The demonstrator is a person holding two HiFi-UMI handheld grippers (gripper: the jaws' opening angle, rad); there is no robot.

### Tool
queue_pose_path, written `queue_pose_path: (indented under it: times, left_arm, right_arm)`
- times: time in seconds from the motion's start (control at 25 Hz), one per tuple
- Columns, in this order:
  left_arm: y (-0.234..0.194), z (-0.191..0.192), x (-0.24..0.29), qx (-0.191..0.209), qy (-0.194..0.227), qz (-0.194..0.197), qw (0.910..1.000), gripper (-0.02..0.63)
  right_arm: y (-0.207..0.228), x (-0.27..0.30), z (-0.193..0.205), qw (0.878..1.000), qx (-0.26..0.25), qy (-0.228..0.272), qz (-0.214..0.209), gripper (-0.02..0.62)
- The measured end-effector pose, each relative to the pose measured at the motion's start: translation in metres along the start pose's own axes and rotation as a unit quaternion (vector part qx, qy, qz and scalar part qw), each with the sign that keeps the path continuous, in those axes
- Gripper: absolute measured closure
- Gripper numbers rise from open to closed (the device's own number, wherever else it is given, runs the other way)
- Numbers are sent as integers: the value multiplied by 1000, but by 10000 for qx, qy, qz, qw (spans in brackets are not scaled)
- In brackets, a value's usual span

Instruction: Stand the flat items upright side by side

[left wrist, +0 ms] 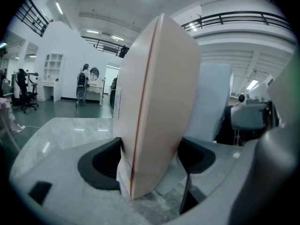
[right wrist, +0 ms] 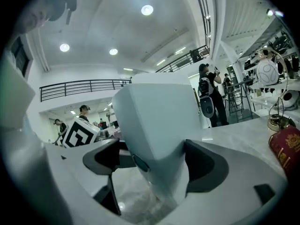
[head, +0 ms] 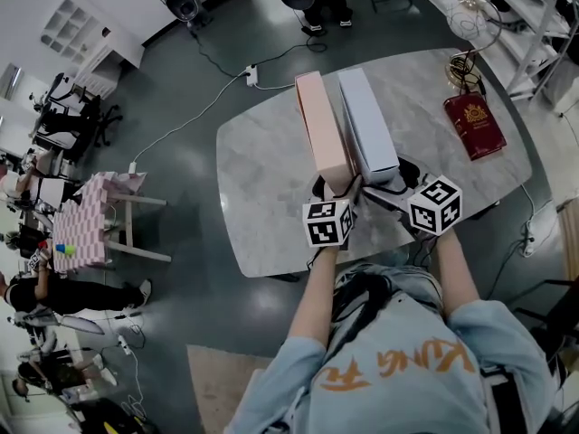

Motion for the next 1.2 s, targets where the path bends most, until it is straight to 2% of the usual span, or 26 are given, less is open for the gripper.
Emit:
queue_pose_path:
  times: [0.12, 0.16, 0.64, 0.88, 1.2]
  left_arm:
    - [0, 0, 0, -12, -8, -10, 10000, 221]
    - [1, 1, 0, -5, -17, -8, 10000, 221]
    - [8, 3, -2, 180, -101, 55, 9998, 221]
    - [13, 4, -6, 568, -206, 93, 9981, 225]
    - [8, 5, -5, 523, -253, 49, 9983, 227]
  right_arm:
    - [4, -7, 6, 9995, -247, -213, 56, 233]
    - [6, -8, 7, 9993, -288, -233, 99, 239]
    - [22, 7, 0, 9989, -359, -219, 228, 244]
    - [26, 19, -5, 9986, -348, -217, 320, 245]
    - [19, 20, -4, 9988, -381, -215, 212, 255]
Point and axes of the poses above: the fingertips, and each gripper's own axes: x forward along the fingers, y to its right, z out of its underside, the point moved 1 cm from there along -x, backward along the fingers, and after that the axes turned 7 degrees about -z, right-handed, at the moved point
